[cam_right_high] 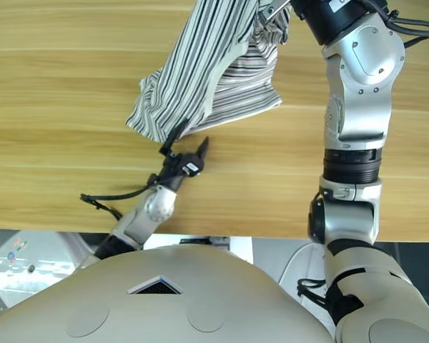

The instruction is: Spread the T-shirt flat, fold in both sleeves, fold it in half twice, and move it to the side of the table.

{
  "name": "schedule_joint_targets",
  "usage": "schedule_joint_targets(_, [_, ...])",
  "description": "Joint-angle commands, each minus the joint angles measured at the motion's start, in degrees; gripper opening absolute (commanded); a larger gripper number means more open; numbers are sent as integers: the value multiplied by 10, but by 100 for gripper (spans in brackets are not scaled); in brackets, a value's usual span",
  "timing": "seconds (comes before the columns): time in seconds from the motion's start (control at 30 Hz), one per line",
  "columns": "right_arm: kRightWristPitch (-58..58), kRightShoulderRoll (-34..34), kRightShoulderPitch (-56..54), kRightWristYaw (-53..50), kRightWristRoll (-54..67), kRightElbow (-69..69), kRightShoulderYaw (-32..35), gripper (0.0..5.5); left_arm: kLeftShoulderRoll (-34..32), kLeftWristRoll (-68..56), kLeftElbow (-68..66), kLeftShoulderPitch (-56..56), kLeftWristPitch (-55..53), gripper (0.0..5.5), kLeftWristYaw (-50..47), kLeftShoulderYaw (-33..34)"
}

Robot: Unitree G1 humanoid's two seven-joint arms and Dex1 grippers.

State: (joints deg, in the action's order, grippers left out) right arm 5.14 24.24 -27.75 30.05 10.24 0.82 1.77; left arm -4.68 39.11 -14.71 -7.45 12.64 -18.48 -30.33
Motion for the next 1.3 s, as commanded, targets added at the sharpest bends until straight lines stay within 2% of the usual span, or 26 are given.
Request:
schedule_joint_targets(0.03, [1,12,-7,6,-2,-2,10,5,-15,17,-59,-25,-54,359,-39,22])
schedule_joint_targets(0.47, [16,23,0,1,-10,-15,19,5,23,-26,-91,-40,-51,359,-77,35])
schedule_joint_targets(1.0, [32,19,4,1,-30,-31,6,0,42,4,-172,-43,11,99,-171,7])
schedule_joint_targets(1.13, [39,18,2,3,-32,-39,5,0,45,1,-187,-42,24,18,-199,6])
schedule_joint_targets(1.3, [45,20,2,5,-33,-45,5,0,48,-15,-195,-45,44,7,-225,16])
